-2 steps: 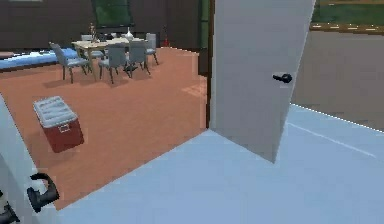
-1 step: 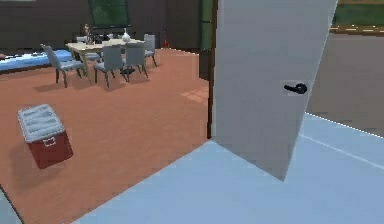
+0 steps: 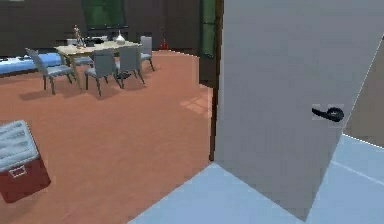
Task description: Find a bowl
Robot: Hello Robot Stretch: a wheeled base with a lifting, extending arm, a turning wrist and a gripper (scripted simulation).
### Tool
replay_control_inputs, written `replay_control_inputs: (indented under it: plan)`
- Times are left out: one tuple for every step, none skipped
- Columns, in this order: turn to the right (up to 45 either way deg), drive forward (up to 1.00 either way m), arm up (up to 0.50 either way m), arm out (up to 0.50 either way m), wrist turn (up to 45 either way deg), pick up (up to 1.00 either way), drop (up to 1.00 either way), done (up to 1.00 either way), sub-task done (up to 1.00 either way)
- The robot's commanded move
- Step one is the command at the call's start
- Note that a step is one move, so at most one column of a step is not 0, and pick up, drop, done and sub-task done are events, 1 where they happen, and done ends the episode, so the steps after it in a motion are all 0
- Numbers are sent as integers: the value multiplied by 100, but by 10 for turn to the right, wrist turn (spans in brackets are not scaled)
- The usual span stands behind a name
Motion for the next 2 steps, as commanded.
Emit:
replay_control_inputs:
  plan:
    - [-90, 0, 0, 0, 0, 0, 0, 0, 0]
    - [0, 100, 0, 0, 0, 0, 0, 0, 0]
